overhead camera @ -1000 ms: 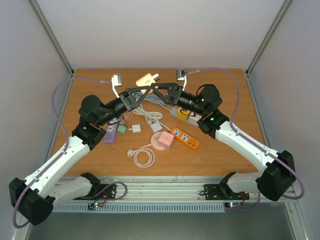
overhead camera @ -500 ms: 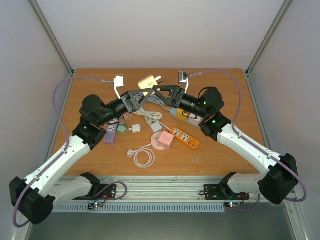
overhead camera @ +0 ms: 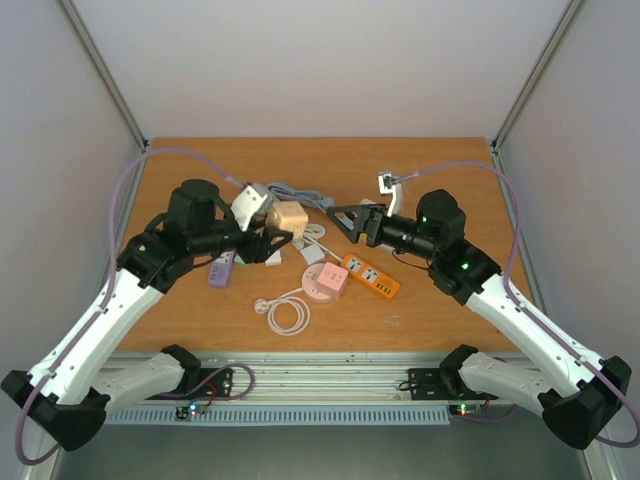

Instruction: Insert the plug

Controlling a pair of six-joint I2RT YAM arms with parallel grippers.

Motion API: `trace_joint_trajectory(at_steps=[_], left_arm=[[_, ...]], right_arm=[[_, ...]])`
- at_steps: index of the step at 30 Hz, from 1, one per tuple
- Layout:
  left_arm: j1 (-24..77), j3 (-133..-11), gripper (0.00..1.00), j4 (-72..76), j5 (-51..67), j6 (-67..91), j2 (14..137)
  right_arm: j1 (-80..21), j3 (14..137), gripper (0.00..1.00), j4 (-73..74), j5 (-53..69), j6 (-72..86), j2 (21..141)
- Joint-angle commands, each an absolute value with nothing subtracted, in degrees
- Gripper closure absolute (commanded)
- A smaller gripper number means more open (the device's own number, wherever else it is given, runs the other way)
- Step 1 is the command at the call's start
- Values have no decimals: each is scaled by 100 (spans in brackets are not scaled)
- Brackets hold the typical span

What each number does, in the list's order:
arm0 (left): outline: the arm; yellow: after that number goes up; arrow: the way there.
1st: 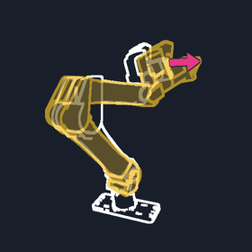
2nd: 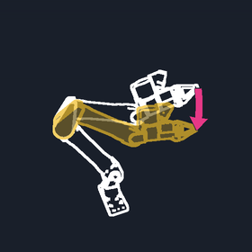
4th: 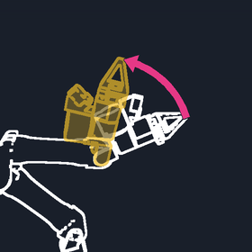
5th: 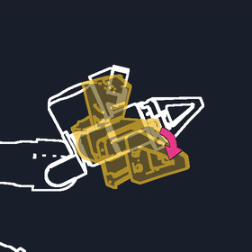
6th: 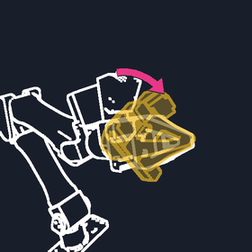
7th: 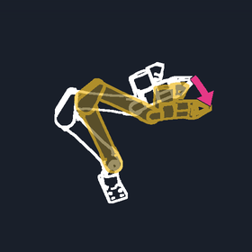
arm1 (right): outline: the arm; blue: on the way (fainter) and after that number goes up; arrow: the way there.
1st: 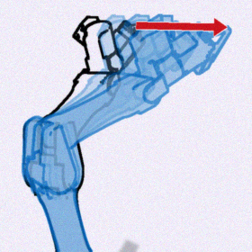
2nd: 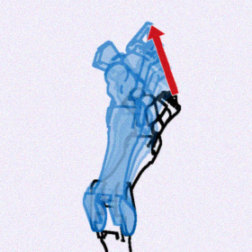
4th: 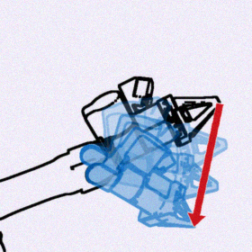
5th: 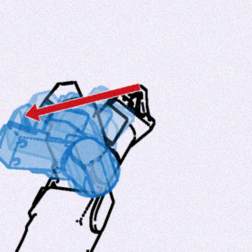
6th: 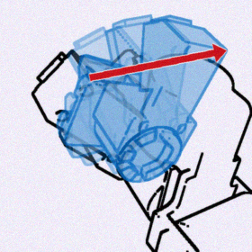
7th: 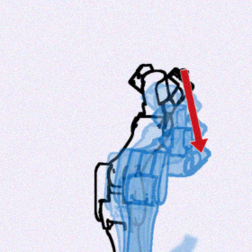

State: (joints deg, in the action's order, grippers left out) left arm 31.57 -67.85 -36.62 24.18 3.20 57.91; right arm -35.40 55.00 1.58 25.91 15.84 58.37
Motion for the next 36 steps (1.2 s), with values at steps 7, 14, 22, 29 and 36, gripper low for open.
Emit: trace_joint_trajectory(at_steps=[7, 14, 22, 29, 36], left_arm=[[3181, -6399, 59, -4730, 2485, -4794, 6372], [3182, -6664, 59, -4616, 1936, -6392, 7159], [3204, -7566, 61, -5394, 1306, -7063, 8405], [3595, -7927, 62, -5803, 750, -7136, 9315], [3862, -8385, 66, -6161, 743, -7118, 9833]], right_arm=[[-3479, 5556, 15, 2705, 840, 108, 5571], [-3479, 5508, 15, 3215, 701, 291, 5714], [-3480, 5649, 24, 3888, 888, 997, 6553], [-3479, 5487, 22, 3955, 750, 1192, 6662], [-3478, 5338, 21, 4008, 260, 1462, 6441]])
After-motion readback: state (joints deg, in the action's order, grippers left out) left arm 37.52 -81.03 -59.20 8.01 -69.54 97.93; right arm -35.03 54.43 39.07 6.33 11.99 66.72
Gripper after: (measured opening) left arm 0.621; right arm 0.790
